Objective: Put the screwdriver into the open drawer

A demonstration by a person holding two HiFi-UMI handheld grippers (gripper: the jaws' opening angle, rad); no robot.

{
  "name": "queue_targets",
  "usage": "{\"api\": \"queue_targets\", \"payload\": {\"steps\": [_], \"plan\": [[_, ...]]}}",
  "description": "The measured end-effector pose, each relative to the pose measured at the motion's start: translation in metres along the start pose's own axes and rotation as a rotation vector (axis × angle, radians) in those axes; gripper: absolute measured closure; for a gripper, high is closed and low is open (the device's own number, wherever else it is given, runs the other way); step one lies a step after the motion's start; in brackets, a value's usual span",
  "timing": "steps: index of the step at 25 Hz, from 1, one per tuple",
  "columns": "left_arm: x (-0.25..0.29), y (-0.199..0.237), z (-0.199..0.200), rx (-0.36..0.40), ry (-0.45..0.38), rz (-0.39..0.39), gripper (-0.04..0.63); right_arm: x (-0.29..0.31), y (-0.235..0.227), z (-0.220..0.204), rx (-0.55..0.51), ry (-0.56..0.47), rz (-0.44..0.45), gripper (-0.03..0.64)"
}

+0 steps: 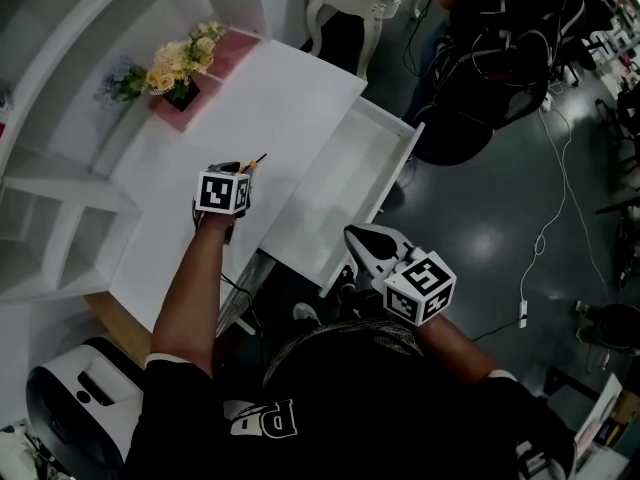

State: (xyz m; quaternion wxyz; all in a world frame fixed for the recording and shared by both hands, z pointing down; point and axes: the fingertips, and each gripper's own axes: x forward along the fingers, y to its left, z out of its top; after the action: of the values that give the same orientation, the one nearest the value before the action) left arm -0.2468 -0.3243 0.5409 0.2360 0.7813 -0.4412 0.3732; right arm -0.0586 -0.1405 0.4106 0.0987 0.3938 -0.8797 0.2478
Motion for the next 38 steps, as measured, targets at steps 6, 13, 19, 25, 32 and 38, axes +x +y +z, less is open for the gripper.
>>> {"api": "queue_targets", "payload": {"steps": [6,13,19,25,32,38], "plan": [[-0.026,-0.007,-0.018,-0.011,-0.044,-0.013,0.483,-0.005,0.023,-0.006,-0.022,-0.006,-0.003,0.606],[-0.047,-0.013,-0.029,0.000,-0.069,-0.017,0.488,-0.011,0.045,-0.013,-0.045,-0.012,-0.003,0.606],[-0.068,-0.026,-0.024,0.024,-0.110,-0.033,0.500,-0.020,0.057,-0.013,-0.059,-0.026,-0.007,0.606],[-0.088,-0.038,-0.028,0.053,-0.124,-0.039,0.505,-0.027,0.072,-0.016,-0.068,-0.037,-0.012,0.606],[-0.098,-0.061,-0.035,0.088,-0.135,-0.068,0.509,-0.036,0.080,-0.021,-0.068,-0.052,-0.028,0.606],[-0.101,-0.087,-0.038,0.132,-0.137,-0.107,0.512,-0.047,0.085,-0.029,-0.055,-0.064,-0.050,0.606]]}}
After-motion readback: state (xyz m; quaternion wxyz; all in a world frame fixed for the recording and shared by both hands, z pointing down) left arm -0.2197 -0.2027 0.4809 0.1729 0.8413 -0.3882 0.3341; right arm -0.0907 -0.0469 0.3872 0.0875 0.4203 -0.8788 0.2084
